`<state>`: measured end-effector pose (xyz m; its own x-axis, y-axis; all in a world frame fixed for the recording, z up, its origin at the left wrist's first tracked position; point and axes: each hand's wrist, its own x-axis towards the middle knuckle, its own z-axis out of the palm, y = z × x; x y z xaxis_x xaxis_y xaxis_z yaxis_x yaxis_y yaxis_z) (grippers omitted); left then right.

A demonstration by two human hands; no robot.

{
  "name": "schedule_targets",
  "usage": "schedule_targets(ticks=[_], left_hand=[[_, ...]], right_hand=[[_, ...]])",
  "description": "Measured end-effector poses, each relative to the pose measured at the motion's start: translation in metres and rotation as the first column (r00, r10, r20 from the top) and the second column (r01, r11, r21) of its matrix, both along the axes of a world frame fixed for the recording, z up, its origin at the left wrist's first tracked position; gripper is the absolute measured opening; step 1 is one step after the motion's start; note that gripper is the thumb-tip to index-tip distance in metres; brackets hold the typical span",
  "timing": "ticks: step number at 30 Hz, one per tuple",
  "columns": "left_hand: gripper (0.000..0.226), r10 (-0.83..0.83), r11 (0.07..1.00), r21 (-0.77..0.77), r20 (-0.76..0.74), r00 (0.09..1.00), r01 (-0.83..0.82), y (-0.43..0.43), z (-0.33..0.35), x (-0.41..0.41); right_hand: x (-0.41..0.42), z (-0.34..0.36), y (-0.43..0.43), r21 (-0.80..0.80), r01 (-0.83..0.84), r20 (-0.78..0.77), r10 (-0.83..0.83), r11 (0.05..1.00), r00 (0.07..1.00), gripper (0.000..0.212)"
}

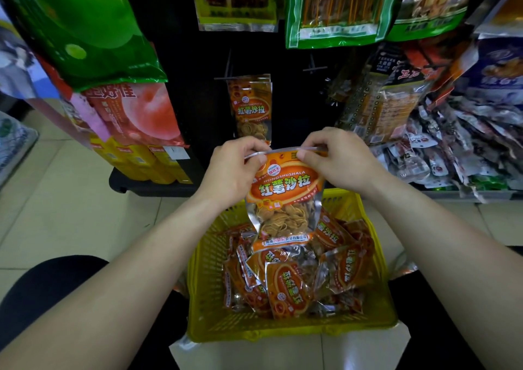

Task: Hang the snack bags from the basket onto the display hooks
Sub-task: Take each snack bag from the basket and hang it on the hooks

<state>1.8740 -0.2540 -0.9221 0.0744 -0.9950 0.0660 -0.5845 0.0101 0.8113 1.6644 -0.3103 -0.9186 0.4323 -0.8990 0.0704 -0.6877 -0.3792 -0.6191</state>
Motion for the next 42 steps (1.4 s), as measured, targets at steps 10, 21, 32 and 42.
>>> schedule_targets(ticks=[10, 21, 32, 42], left_hand=[[0.022, -0.057, 0.998, 0.013, 0.007, 0.998, 0.057, 0.000, 0.000, 0.002], [0.016, -0.099, 0.995, 0.020, 0.047, 0.994, 0.098, 0.002, -0.008, 0.003], [0.020, -0.133, 0.991, 0.005, 0.020, 0.991, 0.133, 0.008, -0.011, 0.010], [0.019, -0.034, 0.993, 0.113, 0.115, 0.993, 0.021, 0.022, -0.019, 0.066]], right_hand=[[0.005, 0.001, 0.003, 0.007, -0.110, -0.023, 0.110, 0.994, 0.994, 0.020], [0.008, 0.000, 0.000, 0.070, -0.186, -0.109, 0.193, 0.980, 0.975, 0.018], [0.030, -0.013, 0.012, 0.001, -0.209, -0.282, 0.201, 0.978, 0.938, 0.015], [0.034, -0.012, 0.014, 0.028, -0.128, -0.375, 0.129, 0.991, 0.918, 0.012]])
